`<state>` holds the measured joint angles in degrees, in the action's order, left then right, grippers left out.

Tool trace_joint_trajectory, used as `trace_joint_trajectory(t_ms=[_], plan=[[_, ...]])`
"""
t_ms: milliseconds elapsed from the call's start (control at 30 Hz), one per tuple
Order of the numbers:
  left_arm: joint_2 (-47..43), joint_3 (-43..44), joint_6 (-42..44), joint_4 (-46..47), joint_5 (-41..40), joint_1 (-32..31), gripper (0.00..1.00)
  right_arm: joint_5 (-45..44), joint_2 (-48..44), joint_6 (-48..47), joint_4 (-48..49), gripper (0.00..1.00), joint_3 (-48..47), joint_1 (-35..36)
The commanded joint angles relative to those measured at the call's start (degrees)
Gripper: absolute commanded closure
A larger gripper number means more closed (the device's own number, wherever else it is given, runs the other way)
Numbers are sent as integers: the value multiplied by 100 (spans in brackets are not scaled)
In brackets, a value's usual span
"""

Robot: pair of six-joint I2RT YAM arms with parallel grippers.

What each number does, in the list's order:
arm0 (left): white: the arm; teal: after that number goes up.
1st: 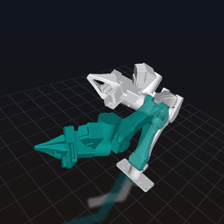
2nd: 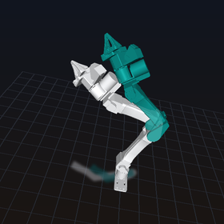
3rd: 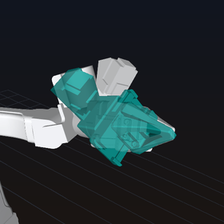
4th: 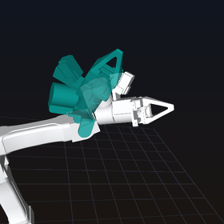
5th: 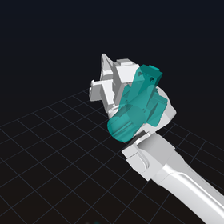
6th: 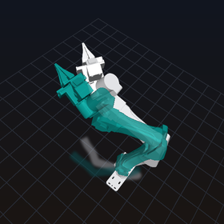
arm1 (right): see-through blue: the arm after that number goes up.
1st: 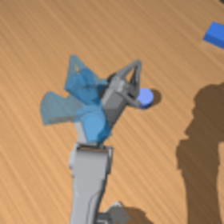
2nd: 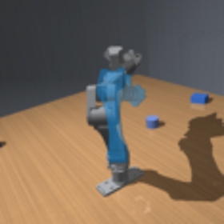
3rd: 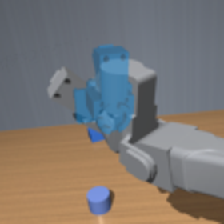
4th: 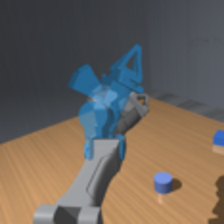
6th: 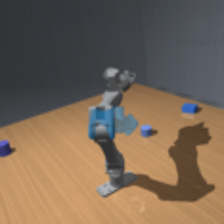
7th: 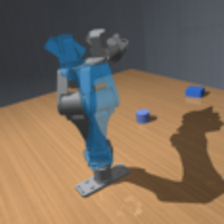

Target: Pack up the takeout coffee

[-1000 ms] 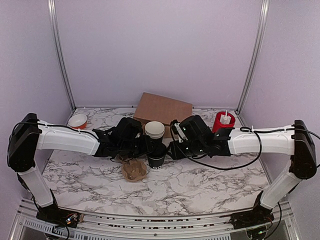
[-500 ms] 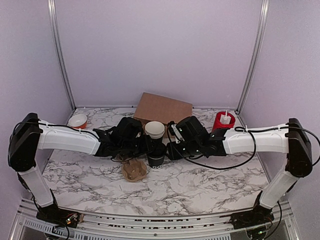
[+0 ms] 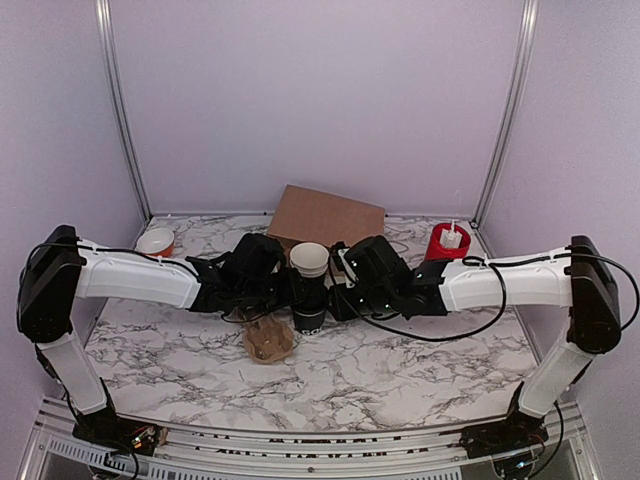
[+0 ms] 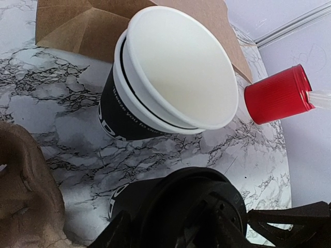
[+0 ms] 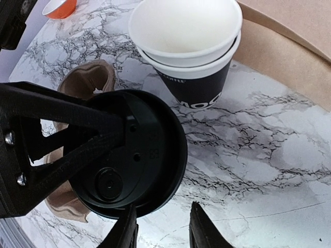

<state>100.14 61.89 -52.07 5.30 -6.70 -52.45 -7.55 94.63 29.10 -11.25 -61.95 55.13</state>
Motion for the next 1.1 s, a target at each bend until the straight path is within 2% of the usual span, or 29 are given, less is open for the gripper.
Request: trace_joint_trajectory(t_ms=[0, 267, 700, 1067], plan=[[182, -45, 50, -214, 301, -107, 47, -161, 453, 109, -454, 67, 331, 138], [102, 19, 123, -239, 300, -108, 47, -186, 159, 145, -563, 66, 281, 131], [-191, 378, 436, -629, 125, -73, 45, -167, -136, -254, -771, 64, -690, -11], [-620, 239, 613, -809, -176, 30, 37, 34, -106, -439, -822, 60, -976, -13]])
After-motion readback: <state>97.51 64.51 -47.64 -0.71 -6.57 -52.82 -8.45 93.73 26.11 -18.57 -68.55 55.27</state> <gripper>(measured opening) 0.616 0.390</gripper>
